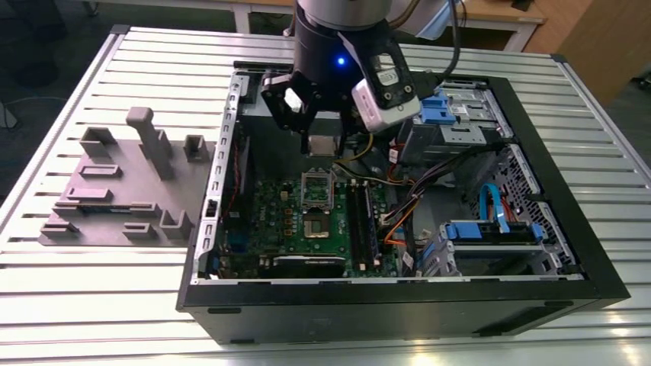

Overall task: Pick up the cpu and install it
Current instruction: 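Place the cpu into insertion slot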

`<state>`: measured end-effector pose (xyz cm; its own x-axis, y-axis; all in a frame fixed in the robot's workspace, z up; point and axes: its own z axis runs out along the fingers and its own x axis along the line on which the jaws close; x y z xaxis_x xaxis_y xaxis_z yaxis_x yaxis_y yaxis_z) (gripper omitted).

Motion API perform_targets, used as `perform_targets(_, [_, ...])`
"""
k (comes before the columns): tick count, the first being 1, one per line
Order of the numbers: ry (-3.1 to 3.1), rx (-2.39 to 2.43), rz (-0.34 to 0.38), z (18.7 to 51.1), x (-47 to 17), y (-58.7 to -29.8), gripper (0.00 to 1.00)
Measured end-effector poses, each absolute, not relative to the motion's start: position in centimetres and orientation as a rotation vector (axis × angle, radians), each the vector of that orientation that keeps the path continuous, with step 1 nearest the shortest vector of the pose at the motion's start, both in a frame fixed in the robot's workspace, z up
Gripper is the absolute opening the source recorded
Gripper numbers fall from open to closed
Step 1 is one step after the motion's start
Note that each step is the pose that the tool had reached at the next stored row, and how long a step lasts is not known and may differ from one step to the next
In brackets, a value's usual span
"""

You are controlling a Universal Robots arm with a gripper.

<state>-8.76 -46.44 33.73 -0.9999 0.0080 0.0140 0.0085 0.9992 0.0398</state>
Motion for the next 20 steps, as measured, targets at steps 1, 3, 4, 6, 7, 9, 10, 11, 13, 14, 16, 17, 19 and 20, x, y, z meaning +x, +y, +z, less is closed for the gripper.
perform_targets(1, [-3.127, -0.014, -0.062, 33.62, -8.76, -46.53, 0.47])
perform_targets(3, [-3.127, -0.017, -0.062, 33.38, -8.74, -46.72, 0.47])
perform_targets(4, [-3.127, -0.02, -0.062, 33.29, -8.72, -46.77, 0.47])
perform_targets(6, [-3.127, -0.023, -0.062, 33.22, -8.71, -46.81, 0.47])
perform_targets(7, [-3.127, -0.023, -0.062, 33.22, -8.71, -46.81, 0.47])
perform_targets(9, [-3.127, -0.027, -0.062, 33.21, -8.7, -46.81, 0.47])
perform_targets(10, [-3.127, -0.027, -0.062, 33.21, -8.7, -46.81, 0.47])
perform_targets(11, [-3.127, -0.028, -0.062, 33.21, -8.7, -46.8, 0.47])
perform_targets(13, [-3.127, -0.027, -0.062, 33.17, -8.7, -46.81, 0.47])
perform_targets(14, [-3.127, -0.028, -0.062, 33.14, -8.7, -46.8, 0.47])
perform_targets(16, [-3.127, -0.028, -0.062, 33.07, -8.7, -46.8, 0.47])
perform_targets(17, [-3.127, -0.028, -0.062, 33.03, -8.7, -46.81, 0.47])
perform_targets(19, [-3.127, -0.028, -0.062, 32.91, -8.71, -46.81, 0.47])
perform_targets(20, [-3.127, -0.028, -0.062, 32.84, -8.71, -46.81, 0.47])
